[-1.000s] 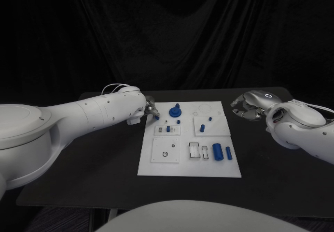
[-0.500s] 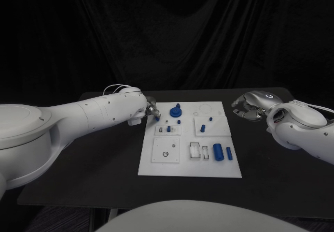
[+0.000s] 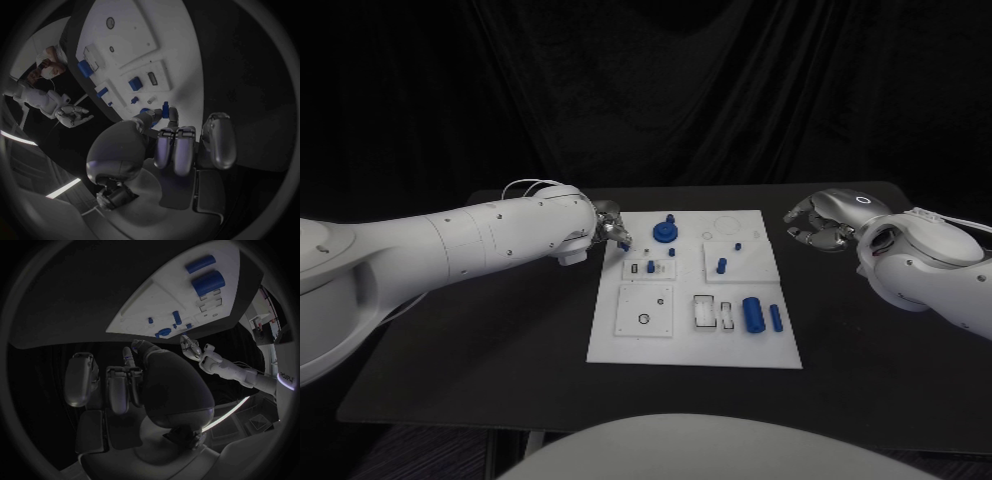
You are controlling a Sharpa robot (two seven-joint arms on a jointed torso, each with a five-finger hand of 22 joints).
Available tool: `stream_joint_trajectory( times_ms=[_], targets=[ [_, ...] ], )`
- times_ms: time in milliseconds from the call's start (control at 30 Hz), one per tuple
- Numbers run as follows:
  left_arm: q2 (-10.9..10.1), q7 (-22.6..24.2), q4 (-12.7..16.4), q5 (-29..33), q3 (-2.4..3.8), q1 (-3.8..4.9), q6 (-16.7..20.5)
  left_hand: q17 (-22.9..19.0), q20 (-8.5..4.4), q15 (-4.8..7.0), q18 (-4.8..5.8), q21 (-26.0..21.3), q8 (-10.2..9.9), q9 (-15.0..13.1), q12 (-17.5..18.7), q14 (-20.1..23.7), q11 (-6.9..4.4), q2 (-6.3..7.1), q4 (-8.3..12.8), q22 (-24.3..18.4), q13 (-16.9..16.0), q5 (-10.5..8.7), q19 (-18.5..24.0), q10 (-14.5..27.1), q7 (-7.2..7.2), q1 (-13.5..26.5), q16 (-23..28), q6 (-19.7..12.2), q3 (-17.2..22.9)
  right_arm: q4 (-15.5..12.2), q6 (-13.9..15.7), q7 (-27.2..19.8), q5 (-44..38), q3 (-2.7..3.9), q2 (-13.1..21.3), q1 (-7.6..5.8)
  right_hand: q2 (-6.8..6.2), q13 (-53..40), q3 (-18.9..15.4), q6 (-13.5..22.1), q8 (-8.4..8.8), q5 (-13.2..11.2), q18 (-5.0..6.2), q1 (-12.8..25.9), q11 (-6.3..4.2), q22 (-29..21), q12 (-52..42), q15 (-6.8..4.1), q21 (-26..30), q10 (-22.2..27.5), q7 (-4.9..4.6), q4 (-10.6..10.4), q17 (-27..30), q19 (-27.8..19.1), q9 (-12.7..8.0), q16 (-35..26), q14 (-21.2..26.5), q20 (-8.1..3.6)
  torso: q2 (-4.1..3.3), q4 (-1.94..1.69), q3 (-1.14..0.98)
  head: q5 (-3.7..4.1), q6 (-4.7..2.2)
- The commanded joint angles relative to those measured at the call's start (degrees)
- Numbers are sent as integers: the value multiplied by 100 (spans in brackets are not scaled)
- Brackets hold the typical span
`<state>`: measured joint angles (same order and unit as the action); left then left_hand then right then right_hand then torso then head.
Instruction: Assemble the parts on the task board
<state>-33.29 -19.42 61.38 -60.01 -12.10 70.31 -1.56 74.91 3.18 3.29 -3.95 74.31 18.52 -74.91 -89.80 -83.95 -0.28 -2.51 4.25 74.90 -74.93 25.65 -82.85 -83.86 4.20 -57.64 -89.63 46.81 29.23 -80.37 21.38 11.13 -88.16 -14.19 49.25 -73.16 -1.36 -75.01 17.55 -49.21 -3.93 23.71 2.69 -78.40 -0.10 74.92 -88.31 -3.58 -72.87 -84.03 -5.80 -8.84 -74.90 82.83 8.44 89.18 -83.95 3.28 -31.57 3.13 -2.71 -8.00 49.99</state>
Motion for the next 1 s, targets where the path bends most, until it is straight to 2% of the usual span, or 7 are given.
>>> stream_joint_trajectory(
  times_ms=[33, 233, 433, 500, 633, 1000],
  targets=[
    [-101, -155, 262, 34, 6, 33, 232, 1509, -38, 37, 27, 21, 49, -179, -20, -605, -48, 19, 102, 1022, -1507, -72, 2, -614, -85, 65, -37, 32, 157, 1, -47, 114, 161, 4, 11, 13, 11, -1360, 33, 10, 11, 22, 110, 37, 41, 1006, 24, 43, 20, -431, -5, -9, -1441, -38, -7, -17, -572, -10, 4, -3, 0, -20, 1],
    [-274, -305, 655, 35, 3, 47, 208, 1509, -46, 44, 26, 13, 99, -177, -20, -605, -54, 30, 69, 1019, -1507, -140, 2, -614, -90, 106, -37, 32, 175, 2, -38, 115, 202, 4, 24, 13, 11, -1357, 36, 12, 12, 22, 112, 36, 42, 1003, 28, 43, 29, -428, -6, -6, -1438, -42, -8, -22, -570, -10, 10, 1, -9, -16, 1],
    [-316, -305, 826, 35, 1, 38, 232, 1509, -48, 46, 24, 5, 111, -177, -20, -605, -55, 29, 57, 1017, -1507, -160, 5, -614, -91, 117, -37, 27, 182, 1, -31, 120, 211, 4, 38, 12, 11, -1357, 36, 12, 12, 22, 112, 36, 42, 1003, 28, 43, 29, -428, -6, -6, -1438, -42, -8, -22, -570, -10, 2, -5, -7, -15, 1],
    [-314, -309, 847, 35, 0, 28, 216, 1509, -50, 47, 25, 6, 119, -177, -20, -605, -56, 28, 50, 1017, -1507, -173, 3, -614, -91, 122, -37, 20, 189, 2, -29, 121, 212, 4, 37, 12, 11, -1357, 36, 12, 12, 22, 112, 36, 42, 1003, 28, 43, 29, -428, -6, -6, -1438, -42, -8, -22, -570, -10, -8, -1, -15, -25, 1],
    [-298, -311, 851, 35, 0, -10, 192, 1509, -53, 49, 22, -8, 152, -176, -20, -605, -58, 26, 21, 1013, -1507, -251, 8, -614, -93, 143, -37, 2, 205, 3, -23, 120, 214, 4, 32, 12, 11, -1357, 36, 12, 12, 22, 112, 36, 42, 1003, 28, 43, 29, -428, -6, -6, -1438, -42, -8, -22, -570, -10, -13, -18, -35, -2, 1],
    [-214, -246, 765, 35, 0, -129, 215, 1509, -55, 50, 22, -14, 169, -176, -20, -605, -59, 25, 7, 1012, -1507, -289, 9, -614, -93, 151, -37, -5, 212, -9, -10, 121, 214, 3, 41, 12, 11, -1357, 36, 12, 12, 22, 112, 36, 42, 1003, 28, 43, 29, -428, -6, -6, -1438, -42, -8, -22, -570, -10, -11, -15, -36, 14, 1]
  ],
)
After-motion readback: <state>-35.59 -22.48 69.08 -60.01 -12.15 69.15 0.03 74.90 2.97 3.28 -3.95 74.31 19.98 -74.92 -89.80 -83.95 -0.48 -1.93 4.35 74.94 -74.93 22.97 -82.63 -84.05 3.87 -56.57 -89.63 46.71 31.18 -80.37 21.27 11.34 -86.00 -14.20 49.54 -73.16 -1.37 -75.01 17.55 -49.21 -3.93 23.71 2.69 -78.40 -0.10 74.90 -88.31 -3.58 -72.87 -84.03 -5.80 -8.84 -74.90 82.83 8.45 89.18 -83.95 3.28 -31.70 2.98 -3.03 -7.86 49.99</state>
